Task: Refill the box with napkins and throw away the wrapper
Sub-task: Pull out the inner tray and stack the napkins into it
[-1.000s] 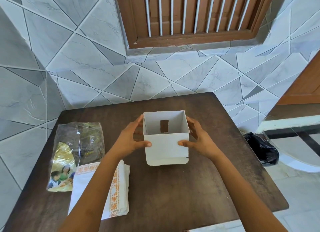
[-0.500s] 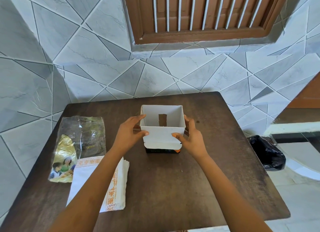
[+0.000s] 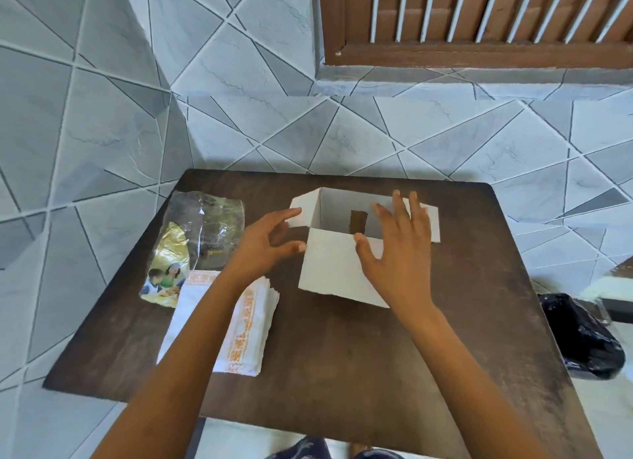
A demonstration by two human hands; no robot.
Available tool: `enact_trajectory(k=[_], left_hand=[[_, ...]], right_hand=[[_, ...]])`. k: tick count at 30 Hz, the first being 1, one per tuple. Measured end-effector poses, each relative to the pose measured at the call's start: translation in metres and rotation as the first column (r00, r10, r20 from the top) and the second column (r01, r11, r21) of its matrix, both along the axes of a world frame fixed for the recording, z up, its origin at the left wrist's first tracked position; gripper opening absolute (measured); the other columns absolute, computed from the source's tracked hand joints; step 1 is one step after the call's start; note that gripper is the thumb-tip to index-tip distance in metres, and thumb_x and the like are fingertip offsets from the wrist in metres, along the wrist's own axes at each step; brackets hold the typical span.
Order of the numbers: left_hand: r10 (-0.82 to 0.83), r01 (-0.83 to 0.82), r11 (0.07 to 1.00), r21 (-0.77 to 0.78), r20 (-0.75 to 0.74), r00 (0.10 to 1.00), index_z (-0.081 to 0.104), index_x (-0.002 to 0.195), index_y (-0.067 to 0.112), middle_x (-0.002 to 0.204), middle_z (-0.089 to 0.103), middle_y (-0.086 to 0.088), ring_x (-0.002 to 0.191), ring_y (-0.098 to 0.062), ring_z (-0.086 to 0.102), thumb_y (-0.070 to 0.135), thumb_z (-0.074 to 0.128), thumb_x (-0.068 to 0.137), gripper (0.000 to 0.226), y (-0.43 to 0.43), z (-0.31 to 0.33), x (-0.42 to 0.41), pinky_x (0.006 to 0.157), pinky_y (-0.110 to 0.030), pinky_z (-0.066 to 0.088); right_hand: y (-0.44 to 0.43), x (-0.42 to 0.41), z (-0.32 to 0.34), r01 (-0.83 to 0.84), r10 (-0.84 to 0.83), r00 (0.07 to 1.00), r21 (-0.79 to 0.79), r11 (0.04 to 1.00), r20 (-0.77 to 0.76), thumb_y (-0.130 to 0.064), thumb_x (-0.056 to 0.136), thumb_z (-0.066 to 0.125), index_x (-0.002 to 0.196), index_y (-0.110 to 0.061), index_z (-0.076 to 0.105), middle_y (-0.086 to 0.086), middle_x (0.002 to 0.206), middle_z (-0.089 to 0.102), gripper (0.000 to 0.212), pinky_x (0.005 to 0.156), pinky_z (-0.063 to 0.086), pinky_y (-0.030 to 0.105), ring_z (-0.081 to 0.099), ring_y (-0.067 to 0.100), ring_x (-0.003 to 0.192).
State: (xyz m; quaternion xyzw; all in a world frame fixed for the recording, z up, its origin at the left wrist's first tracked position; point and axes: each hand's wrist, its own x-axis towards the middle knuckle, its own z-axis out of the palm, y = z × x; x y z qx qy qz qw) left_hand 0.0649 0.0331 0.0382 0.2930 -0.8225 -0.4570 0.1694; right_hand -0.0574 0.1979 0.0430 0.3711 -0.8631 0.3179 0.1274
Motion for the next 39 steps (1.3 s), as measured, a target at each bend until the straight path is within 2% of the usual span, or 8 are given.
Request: enact_trajectory(k=[4, 9, 13, 16, 22, 27, 35, 39], left_hand=[[0.07, -0.069, 0.997, -0.043, 0.02, 0.997, 0.054, 0.122, 0.028, 0.128, 0.054, 0.006, 0.11, -0.008, 0.051, 0.028, 0.066, 0.082, 0.042, -0.018, 0.006, 0.045, 0.083, -0.017, 0.042], [0.253, -0.251, 0.967, -0.034, 0.107, 0.962, 0.059, 0.118, 0.017, 0.122, 0.061, -0.004, 0.103, -0.016, 0.056, 0.023, 0.066, 0.083, 0.036, -0.052, -0.002, 0.114, 0.084, -0.027, 0.043], [0.388, -0.414, 0.91, -0.021, 0.395, 0.833, 0.061, 0.116, 0.009, 0.126, 0.06, -0.009, 0.114, -0.026, 0.057, 0.034, 0.06, 0.086, 0.039, -0.079, -0.038, 0.165, 0.089, -0.03, 0.04], [0.345, -0.499, 0.856, 0.134, 0.57, 0.745, 0.057, 0.12, 0.005, 0.128, 0.057, -0.016, 0.118, -0.032, 0.053, 0.037, 0.052, 0.09, 0.044, -0.087, -0.068, 0.184, 0.091, -0.033, 0.041], [0.204, -0.467, 0.719, 0.514, 0.486, 0.85, 0.052, 0.122, 0.008, 0.13, 0.056, -0.009, 0.121, -0.029, 0.051, 0.05, 0.054, 0.085, 0.056, -0.085, -0.102, 0.188, 0.104, -0.04, 0.035], [0.182, -0.43, 0.668, 0.607, 0.427, 0.886, 0.056, 0.113, 0.01, 0.114, 0.063, -0.006, 0.101, -0.021, 0.057, 0.042, 0.062, 0.082, 0.045, -0.095, -0.106, 0.18, 0.089, -0.034, 0.043], [0.069, -0.298, 0.671, 0.679, 0.342, 0.937, 0.059, 0.103, 0.022, 0.107, 0.068, -0.004, 0.1, -0.022, 0.062, 0.042, 0.065, 0.079, 0.032, -0.096, -0.104, 0.185, 0.092, -0.039, 0.047], [0.008, -0.141, 0.682, 0.718, 0.185, 0.983, 0.058, 0.111, 0.027, 0.111, 0.069, -0.004, 0.105, -0.025, 0.064, 0.05, 0.073, 0.063, 0.055, -0.099, -0.084, 0.194, 0.098, -0.046, 0.047]], right_hand=[[-0.021, 0.053, 0.016, -0.244, 0.267, 0.923, -0.118, 0.963, 0.276, -0.038, 0.085, 0.053, 0.132, -0.02, 0.043, 0.002, 0.143, 0.043, 0.051, 0.102, 0.037, 0.031, 0.044, 0.02, 0.129], [-0.057, 0.114, -0.008, -0.401, 0.434, 0.758, -0.175, 0.899, 0.487, -0.026, 0.085, 0.061, 0.13, -0.022, 0.043, -0.003, 0.137, 0.047, 0.049, 0.091, 0.041, 0.019, 0.051, 0.004, 0.108], [-0.085, 0.127, -0.064, -0.201, 0.242, 0.611, -0.149, 0.968, 0.753, -0.024, 0.086, 0.062, 0.139, -0.016, 0.032, 0.006, 0.145, 0.038, 0.062, 0.097, 0.043, 0.031, 0.051, 0.017, 0.115], [-0.09, 0.126, -0.098, 0.032, -0.014, 0.37, 0.002, 0.999, 0.929, -0.041, 0.084, 0.06, 0.143, -0.013, 0.024, 0.011, 0.148, 0.033, 0.075, 0.104, 0.036, 0.036, 0.041, 0.025, 0.131], [-0.097, 0.139, -0.125, 0.124, -0.026, 0.031, 0.022, 0.992, 0.999, -0.04, 0.082, 0.063, 0.118, -0.005, 0.053, 0.011, 0.13, 0.056, 0.051, 0.095, 0.044, 0.036, 0.055, 0.022, 0.111], [-0.111, 0.148, -0.119, 0.173, 0.002, -0.011, 0.0, 0.985, 1.0, -0.027, 0.082, 0.066, 0.106, 0.001, 0.06, 0.009, 0.104, 0.065, 0.038, 0.056, 0.041, 0.026, 0.058, 0.013, 0.073], [-0.104, 0.15, -0.119, 0.114, 0.196, -0.024, -0.192, 0.975, 0.98, -0.02, 0.083, 0.065, 0.122, -0.013, 0.052, 0.01, 0.11, 0.069, 0.043, 0.067, 0.056, 0.035, 0.068, 0.023, 0.09], [-0.102, 0.154, -0.101, 0.095, 0.362, 0.012, -0.362, 0.927, 0.932, -0.018, 0.085, 0.062, 0.124, -0.017, 0.048, 0.011, 0.113, 0.068, 0.042, 0.077, 0.057, 0.042, 0.068, 0.028, 0.095]])
